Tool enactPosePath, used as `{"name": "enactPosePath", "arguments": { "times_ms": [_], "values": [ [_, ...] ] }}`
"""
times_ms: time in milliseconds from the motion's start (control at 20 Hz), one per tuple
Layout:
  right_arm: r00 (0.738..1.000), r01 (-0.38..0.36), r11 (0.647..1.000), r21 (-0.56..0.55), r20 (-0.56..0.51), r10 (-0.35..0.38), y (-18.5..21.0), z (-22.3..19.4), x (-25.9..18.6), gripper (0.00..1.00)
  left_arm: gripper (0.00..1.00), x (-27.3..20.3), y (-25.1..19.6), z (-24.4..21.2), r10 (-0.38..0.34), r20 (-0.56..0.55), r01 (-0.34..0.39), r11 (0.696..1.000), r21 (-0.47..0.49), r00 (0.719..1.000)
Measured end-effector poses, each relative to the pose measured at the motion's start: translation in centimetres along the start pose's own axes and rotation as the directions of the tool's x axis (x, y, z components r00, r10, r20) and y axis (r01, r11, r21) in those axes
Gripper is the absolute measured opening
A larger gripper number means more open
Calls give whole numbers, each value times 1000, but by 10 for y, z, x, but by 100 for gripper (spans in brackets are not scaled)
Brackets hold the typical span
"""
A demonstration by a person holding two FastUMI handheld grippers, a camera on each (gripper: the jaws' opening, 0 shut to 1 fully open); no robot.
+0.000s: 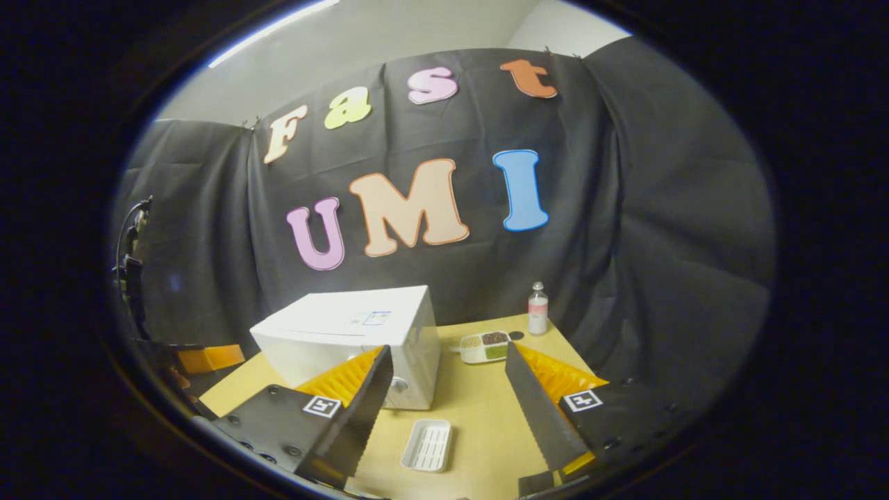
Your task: Open the microwave oven with the left hand, put the food in, and close the microwave oven.
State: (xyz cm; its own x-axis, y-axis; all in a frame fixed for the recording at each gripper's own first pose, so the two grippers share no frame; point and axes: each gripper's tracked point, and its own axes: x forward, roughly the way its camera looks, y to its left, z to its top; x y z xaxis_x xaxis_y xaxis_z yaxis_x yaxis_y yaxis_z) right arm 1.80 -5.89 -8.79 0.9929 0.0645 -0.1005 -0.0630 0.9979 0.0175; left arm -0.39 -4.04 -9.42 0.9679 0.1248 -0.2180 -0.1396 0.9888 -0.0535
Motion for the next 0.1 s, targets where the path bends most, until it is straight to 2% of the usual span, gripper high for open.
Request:
{"name": "enactPosePath", "arguments": {
  "times_ms": [100],
  "values": [
    [1000,6,1000,-2,4,-6,-4,3,1,92,97,4,-4,2,-9,1,9,1000,-1,1000]
  ]
}}
